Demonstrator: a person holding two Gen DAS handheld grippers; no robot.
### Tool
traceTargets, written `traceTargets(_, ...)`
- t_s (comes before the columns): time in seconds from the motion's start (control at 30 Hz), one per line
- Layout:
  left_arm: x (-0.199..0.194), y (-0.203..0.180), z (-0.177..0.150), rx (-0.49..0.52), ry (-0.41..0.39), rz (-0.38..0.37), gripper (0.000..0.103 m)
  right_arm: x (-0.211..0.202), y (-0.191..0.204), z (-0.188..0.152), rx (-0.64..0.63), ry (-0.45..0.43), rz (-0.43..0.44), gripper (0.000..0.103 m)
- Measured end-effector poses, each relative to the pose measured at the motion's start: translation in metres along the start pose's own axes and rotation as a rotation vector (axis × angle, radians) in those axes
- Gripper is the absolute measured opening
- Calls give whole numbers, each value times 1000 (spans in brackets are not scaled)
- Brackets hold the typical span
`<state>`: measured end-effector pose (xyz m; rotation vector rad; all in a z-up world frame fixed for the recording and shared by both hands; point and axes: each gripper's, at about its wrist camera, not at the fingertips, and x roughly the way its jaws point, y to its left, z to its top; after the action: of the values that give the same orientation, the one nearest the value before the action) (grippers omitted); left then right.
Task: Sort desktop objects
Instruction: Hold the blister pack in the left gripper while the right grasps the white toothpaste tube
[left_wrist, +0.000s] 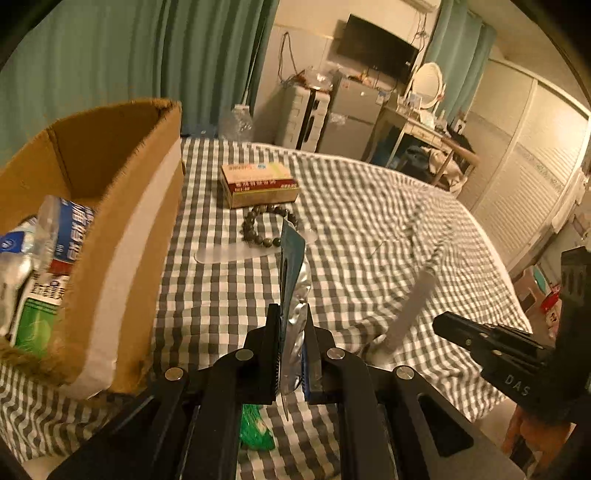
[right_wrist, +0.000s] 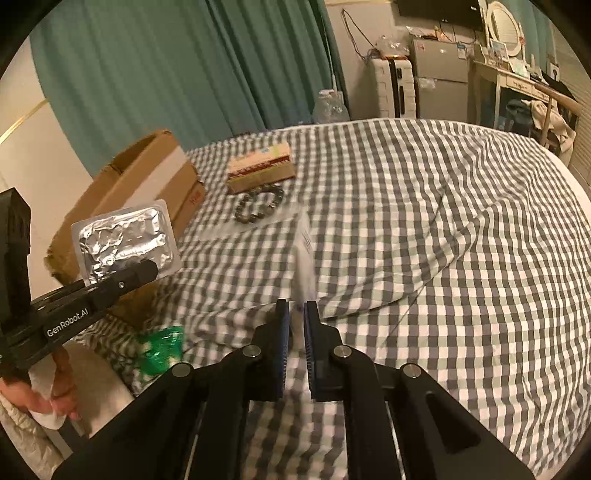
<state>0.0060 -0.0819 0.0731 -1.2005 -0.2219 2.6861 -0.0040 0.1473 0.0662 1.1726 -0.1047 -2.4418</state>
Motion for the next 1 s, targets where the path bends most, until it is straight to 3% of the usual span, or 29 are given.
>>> traceTargets(0.2, -13, 7, -5, -6, -3, 5, 9, 3, 11, -7, -10, 32, -16, 8)
traceTargets(0.47, -16, 14, -15, -40, -8, -55, 9, 13, 10, -14, -5, 84, -68, 8)
traceTargets(0.77, -13, 13, -21, -51, 0, -79, 9, 29, -2, -17, 17, 127, -54, 8)
traceTargets(0.9, -5, 14, -23, -48, 34, -83, 9, 24, 0, -6, -14, 59, -76, 20)
traceTargets(1.0, 2, 16, -25, -57, 63, -87, 9, 37, -7, 3, -13, 65, -99, 26)
